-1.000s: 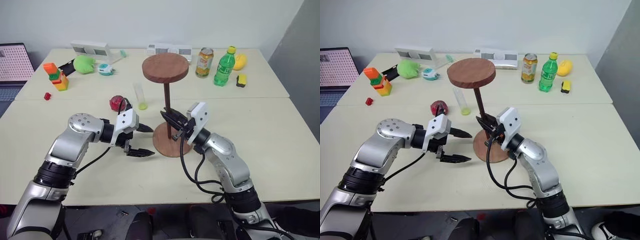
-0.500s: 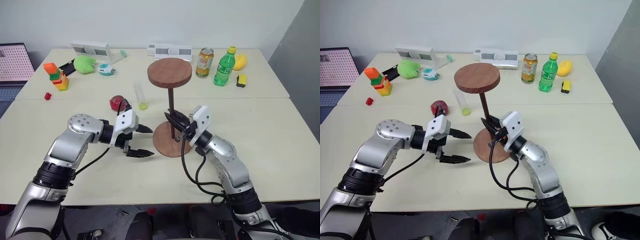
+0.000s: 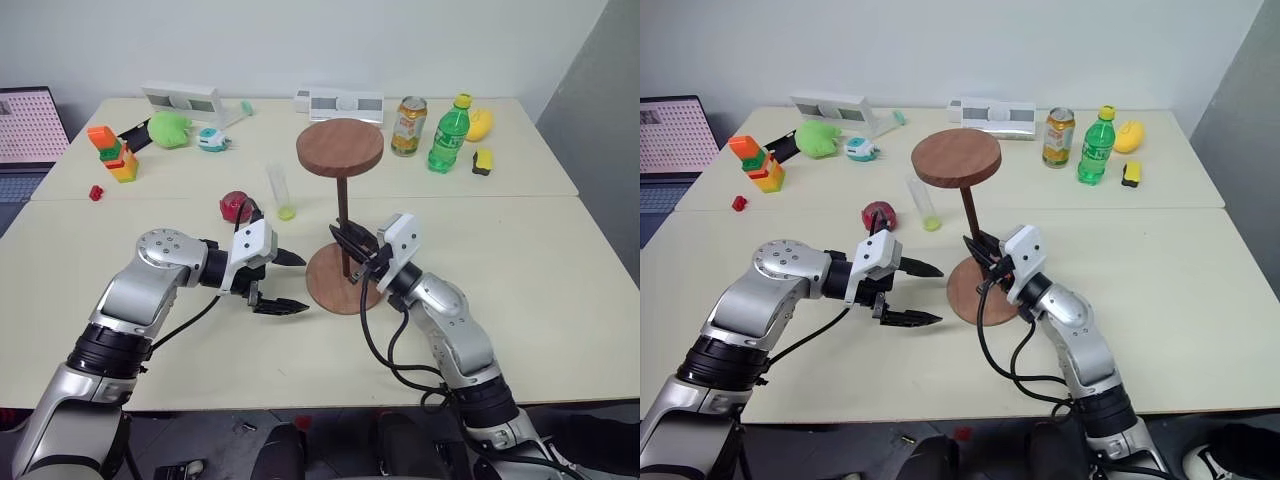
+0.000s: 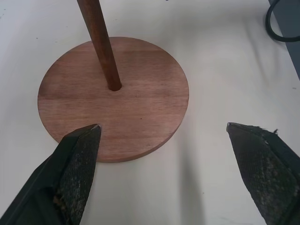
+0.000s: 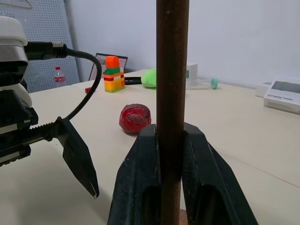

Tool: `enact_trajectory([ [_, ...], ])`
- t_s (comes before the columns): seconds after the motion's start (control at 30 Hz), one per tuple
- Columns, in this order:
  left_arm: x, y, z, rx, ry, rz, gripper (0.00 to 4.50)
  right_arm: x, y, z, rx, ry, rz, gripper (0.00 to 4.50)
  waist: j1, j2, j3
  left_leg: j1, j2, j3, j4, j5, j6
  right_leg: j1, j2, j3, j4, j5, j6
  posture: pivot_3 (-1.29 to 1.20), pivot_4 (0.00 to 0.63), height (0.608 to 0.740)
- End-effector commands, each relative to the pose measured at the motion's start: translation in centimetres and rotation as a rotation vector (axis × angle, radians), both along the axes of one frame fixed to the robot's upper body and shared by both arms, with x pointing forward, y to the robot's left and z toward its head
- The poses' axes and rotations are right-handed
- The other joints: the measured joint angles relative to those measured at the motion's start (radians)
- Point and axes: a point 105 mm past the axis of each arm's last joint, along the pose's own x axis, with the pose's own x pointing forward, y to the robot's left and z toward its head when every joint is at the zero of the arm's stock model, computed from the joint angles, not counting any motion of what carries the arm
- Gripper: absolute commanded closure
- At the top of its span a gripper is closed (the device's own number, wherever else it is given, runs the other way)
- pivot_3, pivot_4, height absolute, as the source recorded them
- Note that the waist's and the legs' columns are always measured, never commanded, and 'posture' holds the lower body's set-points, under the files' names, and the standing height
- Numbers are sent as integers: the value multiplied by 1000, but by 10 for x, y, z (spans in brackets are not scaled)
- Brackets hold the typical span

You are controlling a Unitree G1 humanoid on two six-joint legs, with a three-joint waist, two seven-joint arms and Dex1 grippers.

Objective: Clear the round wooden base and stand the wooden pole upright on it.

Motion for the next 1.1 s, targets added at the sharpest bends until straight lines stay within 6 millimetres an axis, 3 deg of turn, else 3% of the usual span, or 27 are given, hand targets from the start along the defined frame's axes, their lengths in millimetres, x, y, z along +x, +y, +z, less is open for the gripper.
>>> enact_trajectory([
  [0.03,0,-1,6,-11,-31,-4,0,2,0,-12,-19,39,-13,4267,0,0,0,0,0,0,0,0,0,0,0,0,0,0,0,0,150,740],
  [0.37,1,-1,6,-14,-29,6,0,-13,-12,-52,-123,99,4,4267,4,0,0,6,0,-1,-1,-2,3,8,0,-1,-3,0,0,0,150,740],
  [0.77,0,-2,6,-16,-31,6,0,-8,-11,-48,-115,116,6,4267,5,0,-1,10,0,-1,-2,-2,4,11,0,-1,-4,0,0,0,150,740],
  [0.83,0,-3,6,-16,-32,5,0,-6,-12,-47,-117,123,3,3563,5,0,-1,10,0,-1,-2,-2,4,11,0,-1,-4,0,0,0,150,740],
  [1.0,8,-6,5,-30,-52,41,0,-2,-18,-33,-109,106,-8,2540,5,0,0,7,0,0,-1,-2,4,9,0,0,-4,0,0,0,150,740],
  [1.1,-3,-18,1,-69,-20,-17,0,-5,-23,-26,-127,93,3,1788,5,0,0,7,0,-1,-1,-2,4,9,0,-1,-3,0,0,0,150,740],
])
